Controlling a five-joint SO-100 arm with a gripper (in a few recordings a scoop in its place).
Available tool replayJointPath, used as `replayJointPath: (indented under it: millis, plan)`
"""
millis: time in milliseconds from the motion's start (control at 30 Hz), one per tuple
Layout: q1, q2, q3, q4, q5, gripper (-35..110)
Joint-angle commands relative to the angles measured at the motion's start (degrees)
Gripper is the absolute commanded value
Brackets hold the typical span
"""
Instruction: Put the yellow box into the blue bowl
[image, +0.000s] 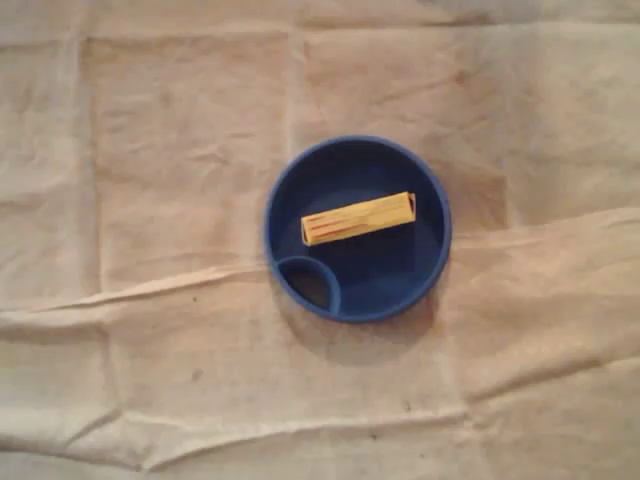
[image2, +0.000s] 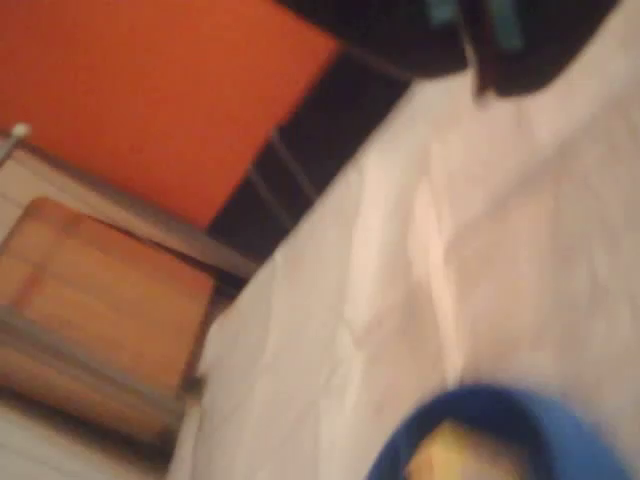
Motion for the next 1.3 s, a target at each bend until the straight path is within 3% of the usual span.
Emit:
replayJointPath:
  millis: [0,233,600,1267]
  plan:
    - [-6.24,0.18,-1.41,-0.18,4.83,0]
    - [-12.13,0.26,-1.41,-0.09,9.76,0]
    - [-12.22,13.62,2.20,-0.09,9.93,0]
    - [-12.04,22.24,8.53,-0.53,9.23,0]
